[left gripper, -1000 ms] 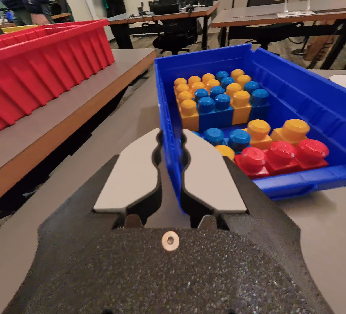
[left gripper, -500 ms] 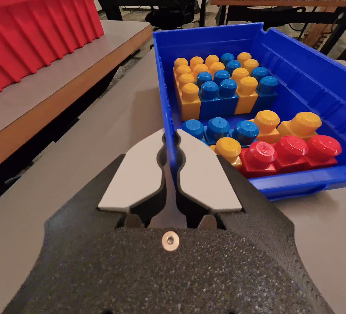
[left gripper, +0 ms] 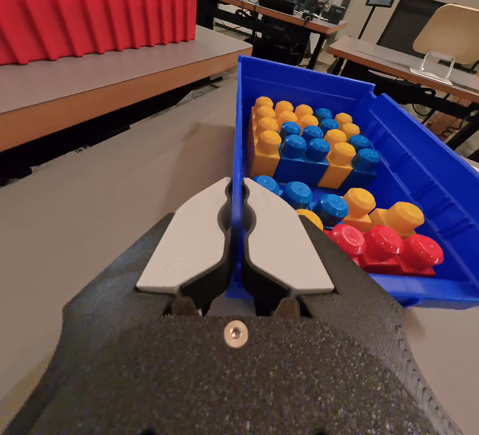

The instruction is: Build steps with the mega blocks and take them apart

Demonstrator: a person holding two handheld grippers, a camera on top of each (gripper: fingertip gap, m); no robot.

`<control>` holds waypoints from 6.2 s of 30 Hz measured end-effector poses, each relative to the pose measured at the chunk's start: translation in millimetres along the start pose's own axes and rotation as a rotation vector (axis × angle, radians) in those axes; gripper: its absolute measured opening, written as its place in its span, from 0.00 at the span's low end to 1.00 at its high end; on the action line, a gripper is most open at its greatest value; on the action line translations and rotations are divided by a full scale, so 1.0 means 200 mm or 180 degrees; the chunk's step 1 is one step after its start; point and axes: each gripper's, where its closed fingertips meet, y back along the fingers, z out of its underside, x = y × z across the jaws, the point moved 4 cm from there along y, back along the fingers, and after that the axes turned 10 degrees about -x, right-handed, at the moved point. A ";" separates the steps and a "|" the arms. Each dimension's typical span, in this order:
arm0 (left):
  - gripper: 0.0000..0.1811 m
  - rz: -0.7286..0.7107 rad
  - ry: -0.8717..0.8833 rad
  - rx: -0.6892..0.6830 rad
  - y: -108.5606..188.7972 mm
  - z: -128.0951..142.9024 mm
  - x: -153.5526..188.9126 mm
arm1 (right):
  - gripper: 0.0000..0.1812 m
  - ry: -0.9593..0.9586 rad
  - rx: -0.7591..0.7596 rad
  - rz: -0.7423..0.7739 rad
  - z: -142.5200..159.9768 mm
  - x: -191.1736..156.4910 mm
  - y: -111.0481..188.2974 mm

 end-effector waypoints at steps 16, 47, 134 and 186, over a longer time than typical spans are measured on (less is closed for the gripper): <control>0.10 0.0559 -0.0280 -0.0045 0.02 0.05 0.24 | 0.05 -0.0041 -0.0039 0.0146 0.01 0.02 0.02; 0.18 0.0731 -0.3588 -0.2293 -0.56 -0.30 0.39 | 0.13 0.0106 0.0689 -0.2718 -0.36 -0.91 0.13; 0.16 0.4183 -0.2272 0.0193 0.64 0.31 1.39 | 0.19 0.2566 0.0073 -0.3612 0.05 -1.26 0.30; 0.17 0.0652 -0.5027 -0.4299 -0.32 0.00 0.37 | 0.29 0.1352 0.0735 -0.3849 -0.13 -1.01 0.40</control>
